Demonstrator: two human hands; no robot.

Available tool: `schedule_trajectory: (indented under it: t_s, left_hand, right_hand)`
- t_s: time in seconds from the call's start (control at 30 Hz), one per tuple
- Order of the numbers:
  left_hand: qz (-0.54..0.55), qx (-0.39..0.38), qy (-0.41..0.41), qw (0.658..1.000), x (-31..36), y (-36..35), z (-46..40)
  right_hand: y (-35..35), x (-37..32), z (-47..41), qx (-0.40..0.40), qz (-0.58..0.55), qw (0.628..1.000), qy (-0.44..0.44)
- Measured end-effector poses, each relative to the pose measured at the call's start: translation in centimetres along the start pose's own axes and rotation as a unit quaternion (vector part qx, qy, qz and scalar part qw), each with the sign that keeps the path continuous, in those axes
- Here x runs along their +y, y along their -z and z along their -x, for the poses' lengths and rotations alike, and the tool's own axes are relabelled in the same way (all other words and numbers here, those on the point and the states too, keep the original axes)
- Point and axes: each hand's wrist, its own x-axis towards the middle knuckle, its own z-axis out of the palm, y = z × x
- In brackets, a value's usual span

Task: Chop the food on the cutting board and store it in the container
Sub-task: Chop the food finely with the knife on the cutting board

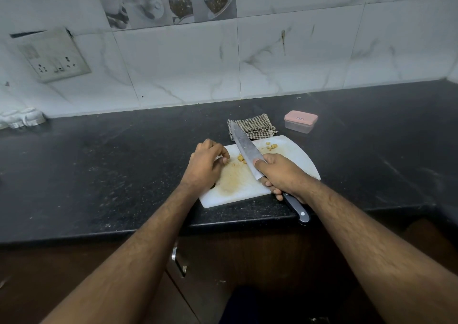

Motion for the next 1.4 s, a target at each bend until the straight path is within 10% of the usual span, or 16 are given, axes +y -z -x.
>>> schedule_trajectory:
  t_s: [1.4]
  left_hand:
    - [-0.093,0.000,-0.069,0.993,1.1,0.3,0.5]
  right_hand:
    - [0.2,0.3,-1.0,0.051,-0.062,0.996,-0.028]
